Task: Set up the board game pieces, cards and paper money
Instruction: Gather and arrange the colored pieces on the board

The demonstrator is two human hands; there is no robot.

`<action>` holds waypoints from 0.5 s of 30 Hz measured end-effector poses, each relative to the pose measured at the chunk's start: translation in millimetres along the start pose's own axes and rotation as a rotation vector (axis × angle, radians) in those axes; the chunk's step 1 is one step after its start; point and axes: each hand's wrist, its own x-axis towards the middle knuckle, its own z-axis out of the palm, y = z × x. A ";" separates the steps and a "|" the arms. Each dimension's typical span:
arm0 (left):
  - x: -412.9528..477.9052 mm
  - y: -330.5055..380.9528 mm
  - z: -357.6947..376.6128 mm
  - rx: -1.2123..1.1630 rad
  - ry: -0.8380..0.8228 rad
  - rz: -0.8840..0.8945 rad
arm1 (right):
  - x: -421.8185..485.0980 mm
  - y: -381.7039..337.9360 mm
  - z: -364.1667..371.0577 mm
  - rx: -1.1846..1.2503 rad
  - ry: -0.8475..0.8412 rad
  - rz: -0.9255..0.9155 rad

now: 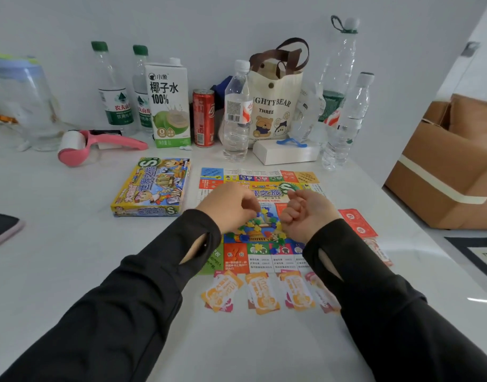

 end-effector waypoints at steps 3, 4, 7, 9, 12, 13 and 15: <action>-0.3 0.4 14.5 0.130 -0.081 0.078 | -1.1 -4.1 -1.0 -0.014 -0.022 0.010; -0.5 1.0 17.7 0.164 -0.091 0.104 | -1.3 -5.2 -0.8 -0.015 -0.029 0.016; 0.2 1.7 22.2 0.198 -0.090 0.147 | -1.6 -6.9 -1.1 -0.016 -0.035 0.029; -0.2 2.1 22.7 0.198 -0.089 0.173 | -1.9 -7.1 -1.5 -0.024 -0.033 0.028; 0.5 3.0 22.7 0.194 -0.090 0.198 | -2.6 -9.0 -1.9 -0.026 -0.034 0.025; 0.7 3.3 23.2 0.186 -0.086 0.198 | -3.0 -9.3 -2.3 -0.027 -0.040 0.025; 1.3 3.8 23.2 0.166 -0.081 0.185 | -4.2 -10.2 -2.0 -0.026 -0.051 0.021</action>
